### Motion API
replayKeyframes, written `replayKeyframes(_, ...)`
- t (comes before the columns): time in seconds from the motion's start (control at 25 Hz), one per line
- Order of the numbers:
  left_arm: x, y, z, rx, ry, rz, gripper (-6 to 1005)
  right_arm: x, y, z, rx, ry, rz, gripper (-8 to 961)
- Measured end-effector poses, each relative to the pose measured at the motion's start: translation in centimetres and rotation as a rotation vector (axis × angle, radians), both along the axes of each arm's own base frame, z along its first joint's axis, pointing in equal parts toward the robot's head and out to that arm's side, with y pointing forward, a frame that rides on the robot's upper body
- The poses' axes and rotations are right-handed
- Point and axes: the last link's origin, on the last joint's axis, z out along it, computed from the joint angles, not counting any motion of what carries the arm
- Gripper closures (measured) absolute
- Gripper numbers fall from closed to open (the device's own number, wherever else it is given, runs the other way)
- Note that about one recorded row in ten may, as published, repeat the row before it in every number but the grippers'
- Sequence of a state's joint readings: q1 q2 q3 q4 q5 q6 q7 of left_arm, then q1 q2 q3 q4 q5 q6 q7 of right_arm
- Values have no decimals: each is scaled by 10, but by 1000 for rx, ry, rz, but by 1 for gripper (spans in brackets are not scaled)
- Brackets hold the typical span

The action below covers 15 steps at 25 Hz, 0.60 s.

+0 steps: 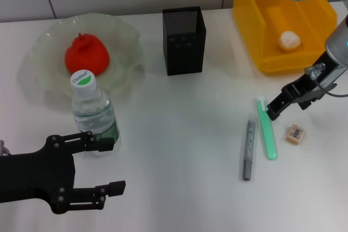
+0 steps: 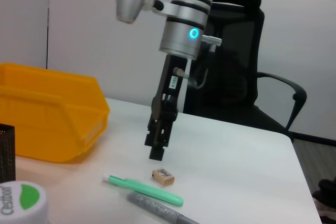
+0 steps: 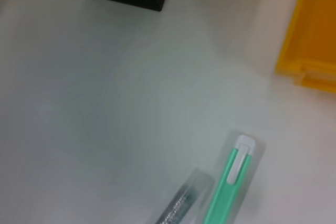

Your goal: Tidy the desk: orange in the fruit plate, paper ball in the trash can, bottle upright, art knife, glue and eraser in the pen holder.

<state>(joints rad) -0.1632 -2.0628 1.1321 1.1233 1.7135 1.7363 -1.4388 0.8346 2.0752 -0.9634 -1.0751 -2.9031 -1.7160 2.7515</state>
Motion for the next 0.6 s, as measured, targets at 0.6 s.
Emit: replayKeyframes(0.6,1,-5,5,18,7,-77,199,5,7,-10,60,-14,-110,160)
